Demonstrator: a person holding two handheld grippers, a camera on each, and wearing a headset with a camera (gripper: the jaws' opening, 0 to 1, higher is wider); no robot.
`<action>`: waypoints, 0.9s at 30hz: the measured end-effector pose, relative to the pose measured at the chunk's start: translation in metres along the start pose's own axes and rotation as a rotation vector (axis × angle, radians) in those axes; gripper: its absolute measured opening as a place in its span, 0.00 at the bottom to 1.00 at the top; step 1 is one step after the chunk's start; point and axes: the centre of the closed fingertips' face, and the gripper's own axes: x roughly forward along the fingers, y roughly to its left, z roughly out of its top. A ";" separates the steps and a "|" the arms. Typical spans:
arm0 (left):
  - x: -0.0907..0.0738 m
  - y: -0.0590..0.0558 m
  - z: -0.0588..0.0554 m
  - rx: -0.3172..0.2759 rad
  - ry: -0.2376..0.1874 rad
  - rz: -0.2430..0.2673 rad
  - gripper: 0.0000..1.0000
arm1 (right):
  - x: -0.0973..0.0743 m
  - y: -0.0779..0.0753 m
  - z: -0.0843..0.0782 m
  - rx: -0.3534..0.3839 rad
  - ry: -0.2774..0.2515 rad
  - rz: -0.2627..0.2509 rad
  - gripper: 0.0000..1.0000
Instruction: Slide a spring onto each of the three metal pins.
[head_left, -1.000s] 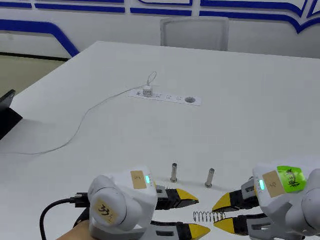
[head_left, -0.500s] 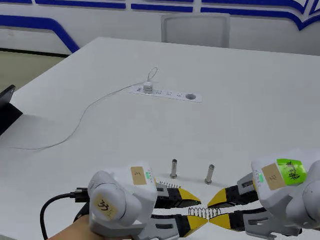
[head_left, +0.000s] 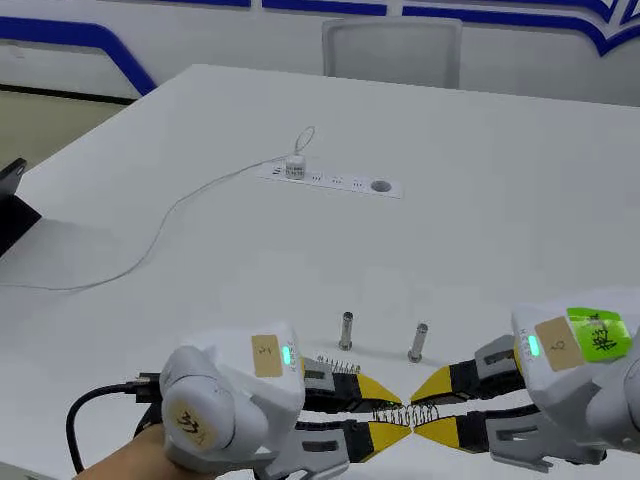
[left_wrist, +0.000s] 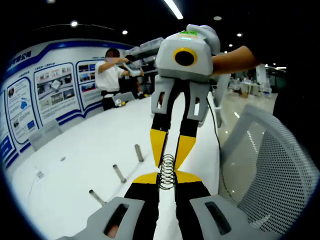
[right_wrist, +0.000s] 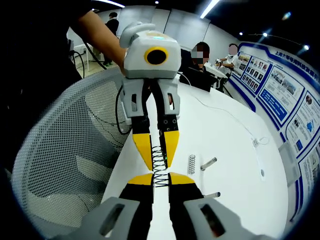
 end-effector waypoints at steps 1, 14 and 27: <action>0.000 -0.001 0.000 0.004 0.000 -0.006 0.10 | 0.000 0.001 0.000 0.004 -0.001 0.007 0.11; -0.001 -0.001 0.003 0.002 -0.021 -0.016 0.10 | -0.004 -0.002 -0.007 0.089 -0.035 0.005 0.12; -0.001 -0.005 -0.006 0.057 0.031 -0.028 0.10 | -0.016 0.004 0.017 0.177 -0.168 0.059 0.11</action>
